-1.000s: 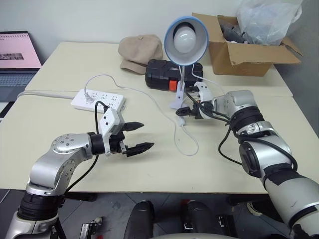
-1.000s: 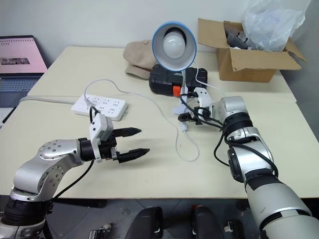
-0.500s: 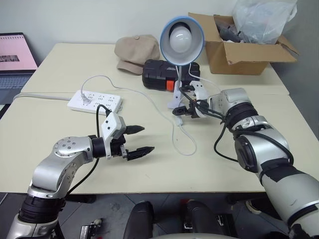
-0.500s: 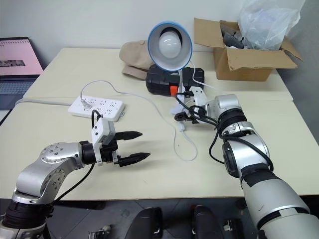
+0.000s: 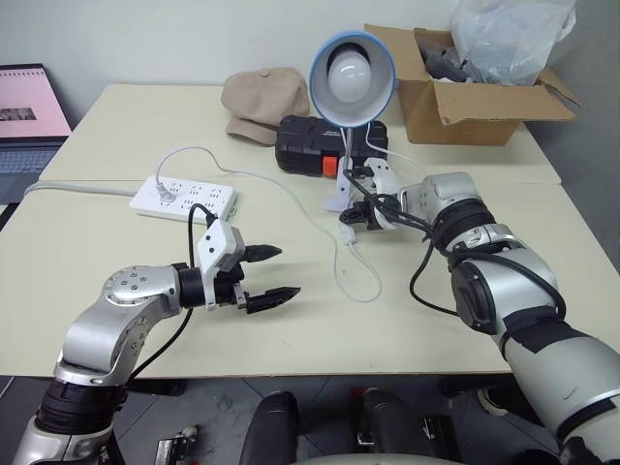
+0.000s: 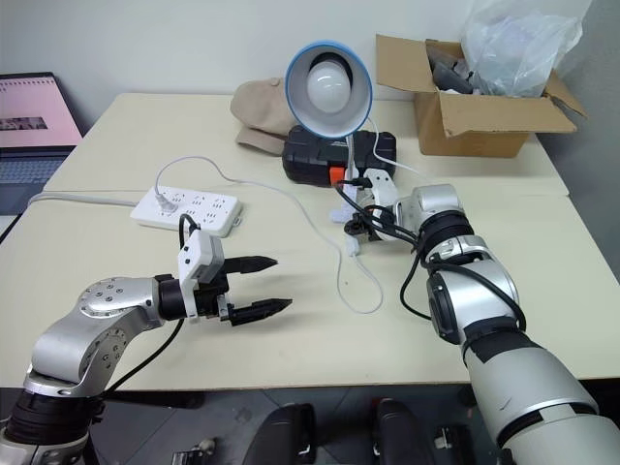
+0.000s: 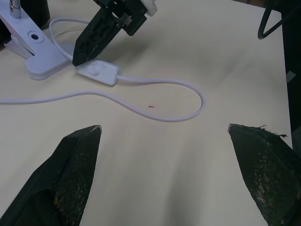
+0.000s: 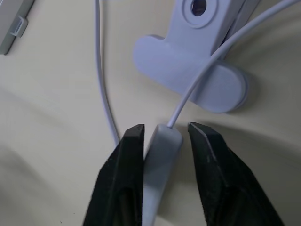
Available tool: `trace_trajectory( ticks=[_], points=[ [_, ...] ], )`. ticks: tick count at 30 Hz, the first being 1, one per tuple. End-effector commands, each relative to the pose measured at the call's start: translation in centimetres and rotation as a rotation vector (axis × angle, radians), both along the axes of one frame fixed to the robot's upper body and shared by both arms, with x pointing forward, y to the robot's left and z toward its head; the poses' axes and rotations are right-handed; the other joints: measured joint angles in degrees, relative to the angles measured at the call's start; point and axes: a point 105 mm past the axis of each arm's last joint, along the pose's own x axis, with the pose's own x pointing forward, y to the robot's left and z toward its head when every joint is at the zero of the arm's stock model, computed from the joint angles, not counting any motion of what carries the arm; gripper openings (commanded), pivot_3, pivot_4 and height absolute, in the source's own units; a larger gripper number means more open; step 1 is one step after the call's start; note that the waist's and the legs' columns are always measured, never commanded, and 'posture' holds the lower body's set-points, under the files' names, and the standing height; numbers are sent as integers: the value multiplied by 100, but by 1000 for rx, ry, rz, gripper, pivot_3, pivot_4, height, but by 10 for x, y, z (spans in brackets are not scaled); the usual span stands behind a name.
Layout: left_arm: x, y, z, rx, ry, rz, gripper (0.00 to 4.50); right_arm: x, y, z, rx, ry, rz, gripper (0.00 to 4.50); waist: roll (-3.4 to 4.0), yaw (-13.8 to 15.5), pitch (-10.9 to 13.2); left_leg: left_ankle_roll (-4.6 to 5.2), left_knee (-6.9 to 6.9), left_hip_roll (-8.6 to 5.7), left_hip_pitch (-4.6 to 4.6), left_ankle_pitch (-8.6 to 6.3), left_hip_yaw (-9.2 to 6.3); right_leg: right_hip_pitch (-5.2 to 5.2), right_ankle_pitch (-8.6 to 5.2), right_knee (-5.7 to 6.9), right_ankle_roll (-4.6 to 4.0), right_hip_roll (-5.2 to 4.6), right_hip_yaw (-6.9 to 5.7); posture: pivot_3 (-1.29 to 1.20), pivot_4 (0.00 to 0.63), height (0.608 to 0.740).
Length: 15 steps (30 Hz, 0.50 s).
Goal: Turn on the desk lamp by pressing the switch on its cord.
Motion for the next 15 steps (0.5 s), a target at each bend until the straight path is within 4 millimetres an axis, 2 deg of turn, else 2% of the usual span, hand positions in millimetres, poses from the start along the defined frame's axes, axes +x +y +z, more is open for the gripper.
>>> trace_trajectory(
  ticks=[1,2,7,11,15],
  points=[
    [-1,0,5,6,-30,-20,4500,6,-5,15,60,-35,-24,470,0,0,0,0,0,0,0,0,0,0,0,0,0,0,0,0,150,740],
    [-1,0,5,5,-29,-20,4500,5,-7,15,72,-30,-27,352,0,2,0,0,0,0,0,0,0,0,0,0,0,0,0,0,150,740],
    [5,2,13,-26,-22,-6,4500,3,-17,24,166,-11,-39,349,0,3,0,0,0,-1,0,0,0,1,0,0,0,-1,0,0,150,740],
    [12,5,27,-78,-10,12,4500,-1,-27,40,254,-31,-33,346,0,17,0,0,1,-1,-2,0,-5,1,0,0,0,0,-5,0,150,740],
    [21,3,46,-148,4,9,4500,-11,-30,57,338,-146,-7,344,0,11,0,0,0,-1,-3,0,-6,2,0,-1,1,0,-5,0,150,740]
  ],
)
